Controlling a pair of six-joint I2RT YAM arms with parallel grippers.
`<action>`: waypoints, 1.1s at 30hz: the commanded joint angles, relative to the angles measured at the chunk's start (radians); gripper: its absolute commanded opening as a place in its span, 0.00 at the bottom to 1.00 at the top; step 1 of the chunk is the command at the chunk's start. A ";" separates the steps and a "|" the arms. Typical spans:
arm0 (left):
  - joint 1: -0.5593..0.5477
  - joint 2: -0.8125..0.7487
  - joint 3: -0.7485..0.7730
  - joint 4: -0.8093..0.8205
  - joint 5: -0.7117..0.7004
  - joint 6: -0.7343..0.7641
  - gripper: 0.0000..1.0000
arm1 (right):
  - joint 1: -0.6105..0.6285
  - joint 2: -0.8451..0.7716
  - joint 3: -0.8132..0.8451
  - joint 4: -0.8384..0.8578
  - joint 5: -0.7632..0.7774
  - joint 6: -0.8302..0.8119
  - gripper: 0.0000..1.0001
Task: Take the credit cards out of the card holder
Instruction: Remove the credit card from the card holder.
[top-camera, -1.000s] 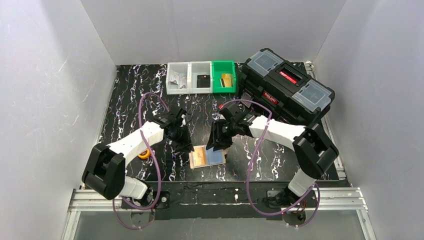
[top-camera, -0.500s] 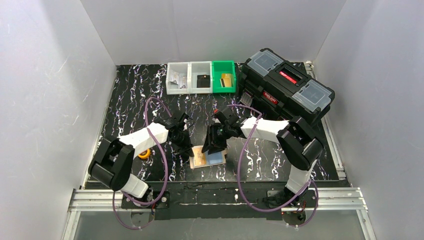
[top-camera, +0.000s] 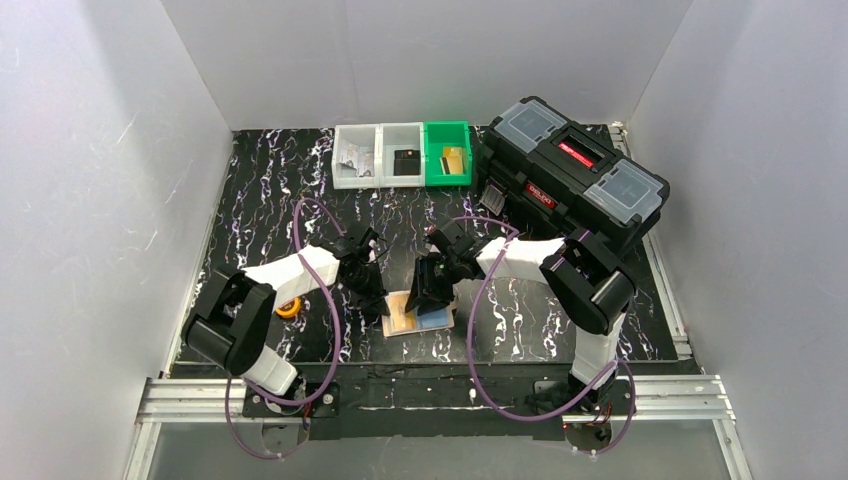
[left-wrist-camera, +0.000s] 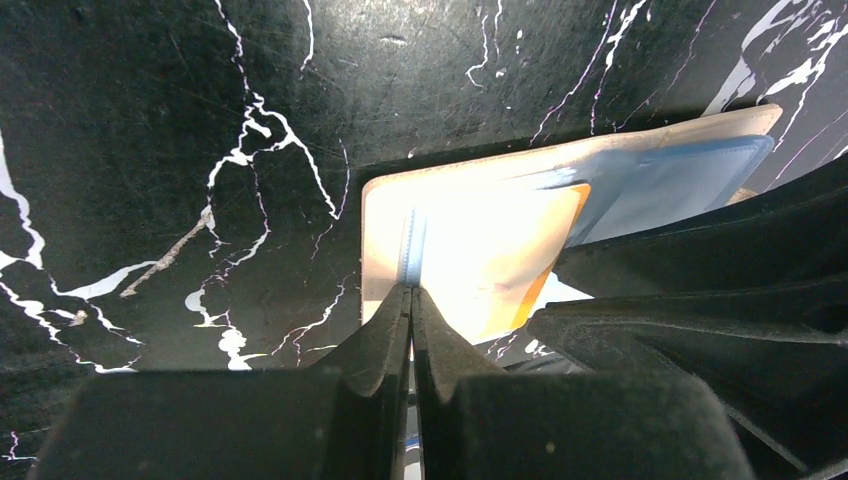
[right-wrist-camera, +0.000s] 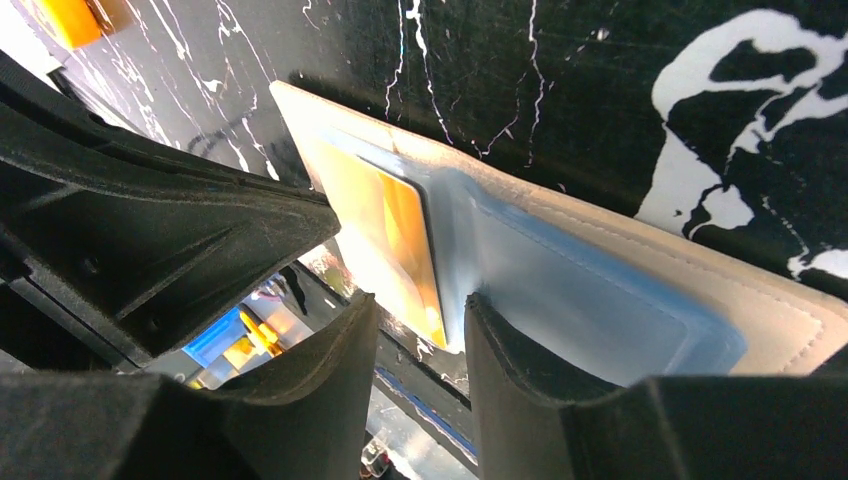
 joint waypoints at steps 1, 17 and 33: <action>0.002 0.023 -0.016 0.000 0.002 -0.010 0.00 | 0.004 0.014 -0.010 0.038 -0.019 0.006 0.44; -0.018 0.065 -0.008 0.001 -0.008 -0.062 0.00 | -0.004 0.035 -0.104 0.226 -0.103 0.082 0.30; -0.018 0.036 -0.040 -0.048 -0.074 -0.092 0.00 | -0.027 -0.001 -0.188 0.354 -0.111 0.121 0.10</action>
